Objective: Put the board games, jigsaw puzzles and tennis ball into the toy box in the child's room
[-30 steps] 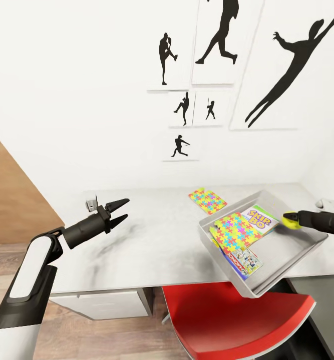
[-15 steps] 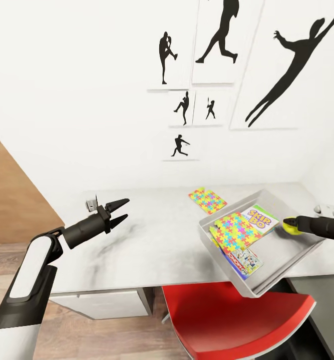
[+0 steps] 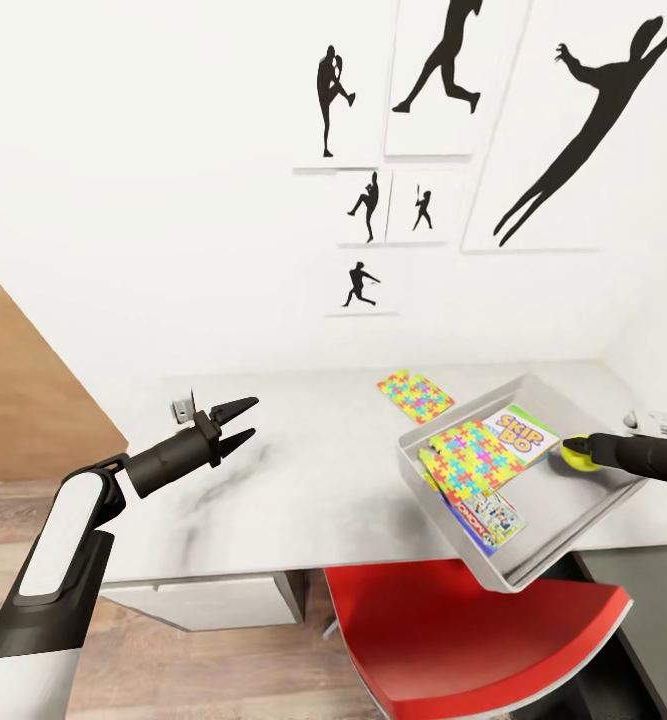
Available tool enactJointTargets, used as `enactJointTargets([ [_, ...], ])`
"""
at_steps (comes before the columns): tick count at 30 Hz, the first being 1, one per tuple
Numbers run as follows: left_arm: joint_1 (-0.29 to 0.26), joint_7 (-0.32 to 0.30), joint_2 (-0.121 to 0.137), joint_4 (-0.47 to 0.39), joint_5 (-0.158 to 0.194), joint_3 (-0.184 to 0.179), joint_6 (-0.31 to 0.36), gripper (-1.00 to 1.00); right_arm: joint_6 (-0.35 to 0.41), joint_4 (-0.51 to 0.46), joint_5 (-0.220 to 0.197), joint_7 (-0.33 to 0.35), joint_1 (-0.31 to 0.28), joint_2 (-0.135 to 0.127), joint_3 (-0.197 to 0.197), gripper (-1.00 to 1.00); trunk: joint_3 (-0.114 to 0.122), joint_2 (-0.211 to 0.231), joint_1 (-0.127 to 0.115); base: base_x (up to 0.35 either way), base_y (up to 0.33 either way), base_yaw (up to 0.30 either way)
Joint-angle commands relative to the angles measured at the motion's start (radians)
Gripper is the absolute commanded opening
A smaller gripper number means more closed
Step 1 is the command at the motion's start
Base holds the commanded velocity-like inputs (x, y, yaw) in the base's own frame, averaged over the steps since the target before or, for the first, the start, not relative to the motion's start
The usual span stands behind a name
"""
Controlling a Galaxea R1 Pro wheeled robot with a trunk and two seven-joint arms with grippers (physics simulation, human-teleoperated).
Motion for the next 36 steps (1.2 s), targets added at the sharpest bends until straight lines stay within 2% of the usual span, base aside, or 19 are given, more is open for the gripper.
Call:
enactJointTargets([
  [1, -0.001, -0.001, 0.0, 0.0, -0.001, 0.001, 0.005, 1.0, 0.003, -0.001, -0.012, -0.014, -0.001, 0.0, 0.0, -1.0, -0.003, -0.002, 0.001, 0.0, 0.0, 0.0],
  [13, -0.001, -0.001, 0.0, 0.0, -0.001, 0.001, 0.005, 1.0, 0.003, -0.001, 0.011, -0.014, -0.001, 0.003, 0.001, -1.0, -0.022, -0.002, 0.001, 0.0, 0.0, 0.0],
  [27, -0.001, -0.001, 0.0, 0.0, -0.001, 0.001, 0.005, 1.0, 0.003, -0.001, 0.02, -0.015, -0.002, 0.01, 0.004, -1.0, -0.044, -0.002, 0.001, 0.0, 0.0, 0.0],
  [36, -0.001, -0.001, 0.0, 0.0, -0.001, 0.001, 0.005, 1.0, 0.003, -0.001, 0.073, -0.015, -0.002, 0.03, 0.004, -1.0, -0.058, -0.002, 0.001, 0.0, 0.0, 0.0],
])
